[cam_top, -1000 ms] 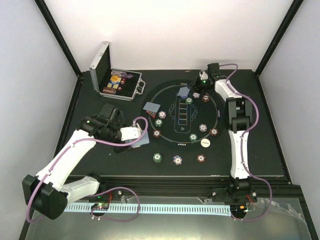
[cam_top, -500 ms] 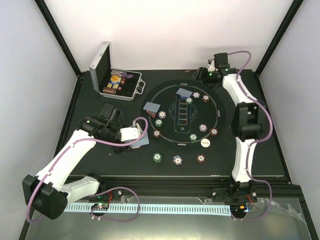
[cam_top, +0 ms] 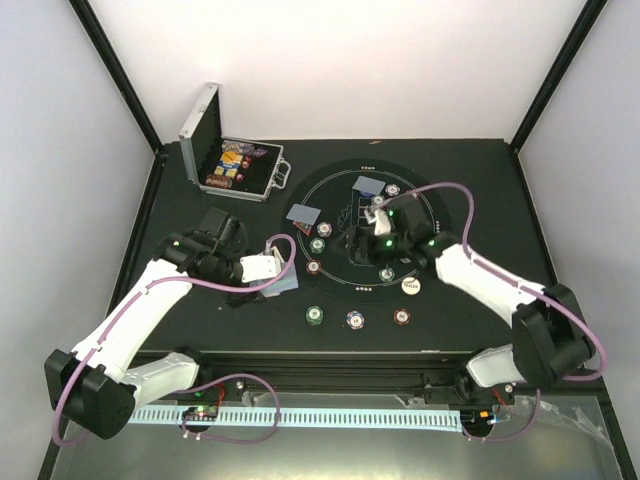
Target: Distribute texas hold em gaming equipment
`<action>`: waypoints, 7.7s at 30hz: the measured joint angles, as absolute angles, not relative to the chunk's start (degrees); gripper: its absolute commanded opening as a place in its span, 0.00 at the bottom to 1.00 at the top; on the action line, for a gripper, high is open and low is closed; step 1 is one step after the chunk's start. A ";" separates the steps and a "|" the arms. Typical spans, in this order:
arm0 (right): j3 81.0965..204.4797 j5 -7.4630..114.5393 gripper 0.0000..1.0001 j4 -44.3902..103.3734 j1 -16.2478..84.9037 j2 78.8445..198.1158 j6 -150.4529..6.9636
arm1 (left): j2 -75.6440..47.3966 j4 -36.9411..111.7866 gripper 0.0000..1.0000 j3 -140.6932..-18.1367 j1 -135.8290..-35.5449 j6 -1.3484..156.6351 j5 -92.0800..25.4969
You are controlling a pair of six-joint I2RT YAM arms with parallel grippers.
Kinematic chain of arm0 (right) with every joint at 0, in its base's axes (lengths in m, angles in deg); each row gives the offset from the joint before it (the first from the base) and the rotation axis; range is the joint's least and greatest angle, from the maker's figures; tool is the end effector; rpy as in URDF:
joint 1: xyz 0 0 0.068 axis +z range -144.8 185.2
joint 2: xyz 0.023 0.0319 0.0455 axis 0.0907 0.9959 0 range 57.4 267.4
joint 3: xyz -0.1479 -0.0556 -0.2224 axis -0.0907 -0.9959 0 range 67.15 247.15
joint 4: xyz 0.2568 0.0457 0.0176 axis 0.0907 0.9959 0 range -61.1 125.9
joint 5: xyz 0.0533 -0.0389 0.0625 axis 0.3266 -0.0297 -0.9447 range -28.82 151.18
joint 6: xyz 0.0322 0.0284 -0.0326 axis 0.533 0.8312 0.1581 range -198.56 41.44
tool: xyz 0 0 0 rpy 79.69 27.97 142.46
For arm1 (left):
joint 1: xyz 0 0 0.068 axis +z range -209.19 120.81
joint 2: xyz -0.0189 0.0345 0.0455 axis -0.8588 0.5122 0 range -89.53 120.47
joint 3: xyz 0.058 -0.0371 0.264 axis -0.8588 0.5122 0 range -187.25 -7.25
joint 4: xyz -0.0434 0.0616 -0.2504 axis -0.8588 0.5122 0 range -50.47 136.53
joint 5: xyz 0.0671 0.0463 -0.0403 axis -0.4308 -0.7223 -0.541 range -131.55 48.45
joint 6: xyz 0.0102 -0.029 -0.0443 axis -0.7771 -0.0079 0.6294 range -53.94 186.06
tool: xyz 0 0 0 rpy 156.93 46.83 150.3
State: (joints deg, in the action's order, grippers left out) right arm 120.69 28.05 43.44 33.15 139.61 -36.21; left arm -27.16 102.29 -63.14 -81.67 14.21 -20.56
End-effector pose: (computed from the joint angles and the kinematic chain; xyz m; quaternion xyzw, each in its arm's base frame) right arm 0.2591 0.1594 0.2391 -0.0020 0.8870 0.4330 0.1605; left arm 0.1668 -0.0828 0.2792 0.6105 0.7509 -0.1284 0.2168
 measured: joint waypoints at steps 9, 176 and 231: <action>113.52 26.42 0.89 30.68 49.08 135.64 -25.26 | -27.14 102.31 0.01 -63.14 -81.65 14.21 -20.49; 119.75 25.65 0.01 25.91 53.28 144.51 -22.62 | -26.92 103.27 0.02 -62.36 -81.38 13.57 -20.41; 156.32 10.00 0.01 40.75 28.27 181.82 -37.33 | -27.25 103.21 0.01 -62.42 -81.25 13.64 -21.04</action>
State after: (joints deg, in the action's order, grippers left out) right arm 156.32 10.00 40.75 28.27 181.82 -37.33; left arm -27.25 103.21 -62.42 -81.25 13.64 -21.04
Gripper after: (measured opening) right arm 0.016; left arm 0.662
